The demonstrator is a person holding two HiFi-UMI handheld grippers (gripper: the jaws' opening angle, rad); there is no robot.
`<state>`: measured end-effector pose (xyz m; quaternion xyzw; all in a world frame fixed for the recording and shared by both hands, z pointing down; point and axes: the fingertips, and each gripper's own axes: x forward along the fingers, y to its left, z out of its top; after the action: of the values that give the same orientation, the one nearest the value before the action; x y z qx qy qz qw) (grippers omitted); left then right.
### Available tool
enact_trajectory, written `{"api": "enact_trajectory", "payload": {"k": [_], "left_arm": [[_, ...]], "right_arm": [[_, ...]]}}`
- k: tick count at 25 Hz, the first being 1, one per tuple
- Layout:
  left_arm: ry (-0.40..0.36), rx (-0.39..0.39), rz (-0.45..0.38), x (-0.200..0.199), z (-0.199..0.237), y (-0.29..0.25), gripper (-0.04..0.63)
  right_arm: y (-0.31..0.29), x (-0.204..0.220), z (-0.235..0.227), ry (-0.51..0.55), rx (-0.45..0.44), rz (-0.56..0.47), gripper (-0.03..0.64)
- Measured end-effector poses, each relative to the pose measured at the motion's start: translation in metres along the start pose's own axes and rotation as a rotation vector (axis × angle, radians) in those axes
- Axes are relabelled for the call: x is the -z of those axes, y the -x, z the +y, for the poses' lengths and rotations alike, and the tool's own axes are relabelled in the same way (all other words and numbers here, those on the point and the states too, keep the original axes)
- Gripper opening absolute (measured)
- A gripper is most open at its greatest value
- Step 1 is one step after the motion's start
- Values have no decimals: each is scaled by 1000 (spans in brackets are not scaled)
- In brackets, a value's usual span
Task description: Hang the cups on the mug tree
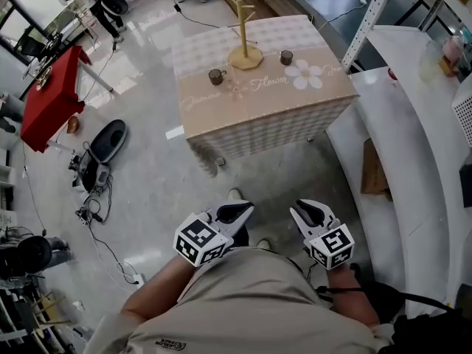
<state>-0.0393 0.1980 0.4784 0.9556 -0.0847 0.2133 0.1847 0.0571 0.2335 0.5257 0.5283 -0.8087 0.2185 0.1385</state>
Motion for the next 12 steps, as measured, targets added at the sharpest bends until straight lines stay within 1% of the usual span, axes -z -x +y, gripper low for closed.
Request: {"api": "enact_trajectory", "payload": {"k": [4,9,12], "left_arm": [[19,42,-14,-35,64,-7,8],[-27,85,0,-72,122,-15,8],[-33,76,9,-86,157,-19,8]], "right_arm": [[-52,-44,-30,-3,40,5,96],[-101,-94,-86,24,129,-15,107],[-130,-116,-120,40,168,-18,120]]}}
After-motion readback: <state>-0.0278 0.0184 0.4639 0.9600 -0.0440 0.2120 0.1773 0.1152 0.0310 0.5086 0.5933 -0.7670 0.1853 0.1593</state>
